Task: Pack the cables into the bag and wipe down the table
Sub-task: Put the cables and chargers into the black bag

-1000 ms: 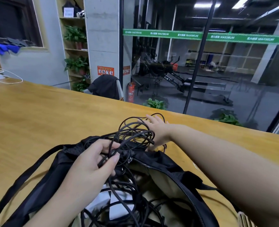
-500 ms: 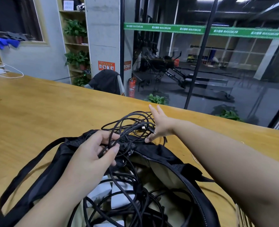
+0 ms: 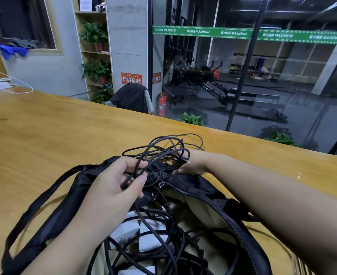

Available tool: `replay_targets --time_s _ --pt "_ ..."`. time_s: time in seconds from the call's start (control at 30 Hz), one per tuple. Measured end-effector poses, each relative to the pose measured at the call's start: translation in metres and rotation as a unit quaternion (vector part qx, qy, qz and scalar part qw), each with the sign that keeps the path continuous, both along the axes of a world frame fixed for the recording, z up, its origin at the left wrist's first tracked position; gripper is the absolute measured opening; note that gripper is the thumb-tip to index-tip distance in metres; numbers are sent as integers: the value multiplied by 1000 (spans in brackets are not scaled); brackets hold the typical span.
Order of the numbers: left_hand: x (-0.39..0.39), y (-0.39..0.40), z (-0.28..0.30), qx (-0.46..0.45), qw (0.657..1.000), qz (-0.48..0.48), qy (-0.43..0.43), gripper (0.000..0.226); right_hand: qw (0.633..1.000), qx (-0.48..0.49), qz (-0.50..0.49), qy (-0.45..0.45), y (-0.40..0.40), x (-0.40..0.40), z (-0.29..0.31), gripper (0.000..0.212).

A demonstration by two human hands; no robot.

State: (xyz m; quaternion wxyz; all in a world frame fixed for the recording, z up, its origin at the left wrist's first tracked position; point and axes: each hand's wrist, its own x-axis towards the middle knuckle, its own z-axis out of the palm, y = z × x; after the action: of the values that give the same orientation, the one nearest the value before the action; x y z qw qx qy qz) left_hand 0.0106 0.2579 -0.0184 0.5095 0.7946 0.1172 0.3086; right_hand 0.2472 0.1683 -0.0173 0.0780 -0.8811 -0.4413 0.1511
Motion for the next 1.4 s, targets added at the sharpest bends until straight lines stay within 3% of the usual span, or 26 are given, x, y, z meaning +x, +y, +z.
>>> replay_targets --time_s 0.2,0.43,0.47,0.53,0.57,0.77,1.03,1.13,1.23,1.4 --pt "-1 -3 1 -21 999 12 -38 23 996 28 0 -90 -5 -5 0 50" --pt "-4 -2 1 19 997 41 -59 27 977 124 -71 -161 -11 -2 26 73" --pt "-3 -1 1 26 997 41 -55 28 975 121 -72 -173 -11 -3 34 65" --pt "-3 -1 1 36 997 40 -47 28 973 108 -69 -195 -12 -4 51 24" --pt "-3 0 1 39 997 42 -45 29 971 106 -66 -205 -13 -5 58 13" --pt "-6 2 3 113 989 89 -38 33 953 172 -82 -235 -17 -13 84 21" --pt "-4 4 5 251 954 162 6 37 940 266 -83 -195 -27 -34 112 24" --pt "-4 8 1 207 966 154 11 16 937 293 -66 -177 -30 -47 120 22" --pt "-5 8 2 136 981 137 -15 14 932 330 -40 -146 -33 -63 129 17" --pt "-7 7 3 111 980 138 -93 6 918 386 -14 -89 -38 -87 141 17"
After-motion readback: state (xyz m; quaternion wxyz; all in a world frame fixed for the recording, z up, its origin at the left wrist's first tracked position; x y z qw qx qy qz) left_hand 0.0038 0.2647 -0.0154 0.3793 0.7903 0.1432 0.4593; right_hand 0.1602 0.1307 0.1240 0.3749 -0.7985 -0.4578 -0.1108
